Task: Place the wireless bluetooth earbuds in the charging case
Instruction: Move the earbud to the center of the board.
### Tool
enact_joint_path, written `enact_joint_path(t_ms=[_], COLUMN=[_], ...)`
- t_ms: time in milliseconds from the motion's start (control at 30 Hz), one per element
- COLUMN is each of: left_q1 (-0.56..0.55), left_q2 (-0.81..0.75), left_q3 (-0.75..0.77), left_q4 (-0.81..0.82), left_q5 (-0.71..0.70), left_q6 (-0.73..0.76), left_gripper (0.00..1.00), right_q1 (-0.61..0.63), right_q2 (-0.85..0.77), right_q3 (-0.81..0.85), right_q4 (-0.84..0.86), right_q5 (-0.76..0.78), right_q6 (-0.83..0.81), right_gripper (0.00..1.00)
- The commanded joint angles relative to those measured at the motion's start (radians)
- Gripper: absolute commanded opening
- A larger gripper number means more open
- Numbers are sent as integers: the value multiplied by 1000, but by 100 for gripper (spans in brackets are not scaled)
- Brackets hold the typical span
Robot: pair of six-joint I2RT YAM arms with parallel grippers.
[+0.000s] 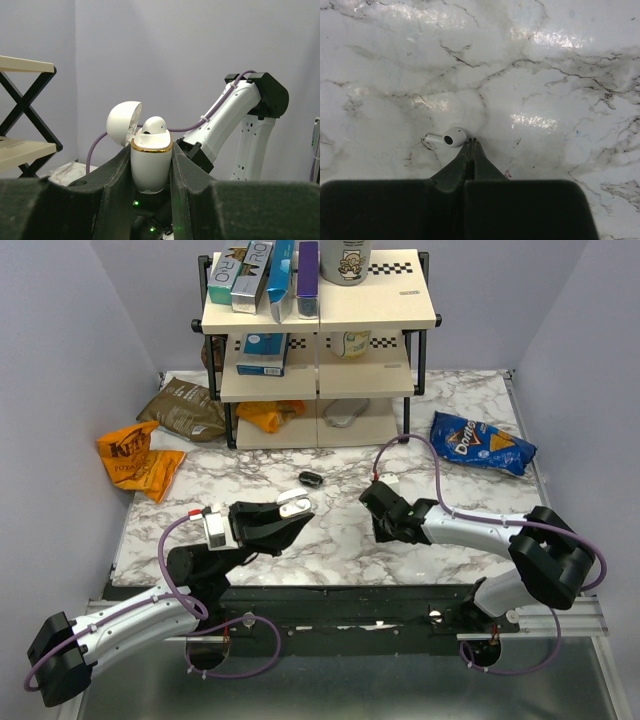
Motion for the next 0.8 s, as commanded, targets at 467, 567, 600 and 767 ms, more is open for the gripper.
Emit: enact_joint_path(t_ms=[467, 567, 600, 767], left_q1=[-5, -7, -7, -7], left_q2=[-5, -7, -7, -11], left_q3=[-13, -14, -15, -11], left_q4=[4, 4, 4, -1], left_q5=[-18, -20, -20, -21], left_q6=[22, 20, 20, 24], left_gripper=[0, 0, 0, 0], right_q1=[-28, -26, -28, -51], right_q2=[134, 151, 153, 86], right_q3=[130, 156, 166, 167], right_q4=[73, 76, 71, 30], right_q5=[-28, -25, -15, 24], right_q6=[-147, -170, -172, -138], right_gripper=[8, 13, 16, 31])
